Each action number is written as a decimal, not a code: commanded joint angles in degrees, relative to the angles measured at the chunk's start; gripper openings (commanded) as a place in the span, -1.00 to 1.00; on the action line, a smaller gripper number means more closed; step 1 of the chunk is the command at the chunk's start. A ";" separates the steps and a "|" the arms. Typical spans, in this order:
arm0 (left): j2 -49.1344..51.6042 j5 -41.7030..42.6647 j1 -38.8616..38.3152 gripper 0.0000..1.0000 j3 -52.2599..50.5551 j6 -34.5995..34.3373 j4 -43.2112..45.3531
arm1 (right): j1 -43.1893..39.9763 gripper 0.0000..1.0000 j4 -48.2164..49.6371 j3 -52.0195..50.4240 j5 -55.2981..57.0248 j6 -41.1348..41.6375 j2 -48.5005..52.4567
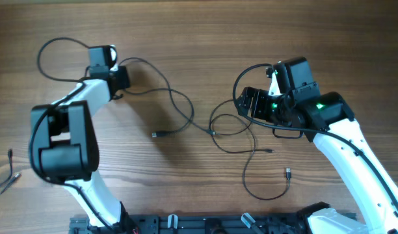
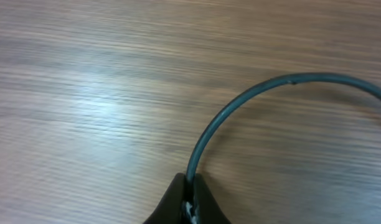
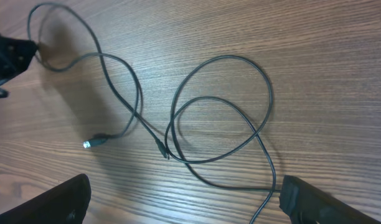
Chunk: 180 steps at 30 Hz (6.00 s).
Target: Untangle cables
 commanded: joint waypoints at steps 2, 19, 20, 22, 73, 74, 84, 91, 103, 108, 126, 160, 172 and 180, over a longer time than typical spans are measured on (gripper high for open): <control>-16.04 -1.11 3.39 -0.92 -0.24 -2.43 -0.09 | -0.20 0.99 -0.04 0.17 0.72 0.09 -0.55; -44.17 -1.11 32.63 -0.92 -0.24 -2.23 7.15 | -0.20 0.99 0.35 0.17 0.94 0.00 -0.55; -42.49 -1.09 34.25 -0.92 -0.24 -2.23 7.80 | -0.20 1.00 0.31 0.17 0.92 0.00 -0.55; -39.67 -1.11 36.26 -0.92 -0.24 -2.23 8.79 | -0.17 0.99 0.15 0.17 0.94 -0.02 -0.55; -17.44 22.53 -37.09 1.00 -0.31 -33.31 -35.04 | -18.60 0.99 -10.80 0.17 30.53 11.98 -0.57; -17.44 21.24 -38.84 1.00 -0.31 -36.57 -34.21 | -18.80 0.99 -10.80 0.17 30.56 11.98 -0.55; -10.75 15.15 -49.37 0.54 -0.31 -54.03 -29.79 | -18.80 0.99 -10.21 0.17 30.77 10.49 -0.55; -9.94 11.28 -49.27 0.60 -0.31 -56.52 -28.94 | -18.80 0.99 -10.51 0.17 30.71 10.45 -0.57; -6.75 10.82 -49.29 -0.21 -0.35 -56.85 -27.23 | -18.80 1.00 -10.54 0.17 30.51 8.57 -0.55; -5.79 9.33 -49.24 -0.92 -0.33 -56.19 -27.30 | -18.80 1.00 -10.60 0.17 29.00 8.55 -0.57; -30.64 -24.85 -18.40 -0.92 4.59 -8.13 0.28 | -18.80 0.99 -10.43 0.17 25.99 7.50 -0.57; -9.42 -3.06 23.02 -0.68 4.59 -16.35 25.62 | -18.78 0.99 -9.99 0.17 23.12 7.48 -0.57; -14.97 8.68 25.07 0.99 4.59 -15.93 2.23 | -18.78 0.99 -10.38 0.17 22.97 5.92 -0.57; -30.69 11.41 18.05 0.78 4.57 -14.91 -34.51 | -18.80 1.00 -8.61 0.17 22.97 -1.92 -0.57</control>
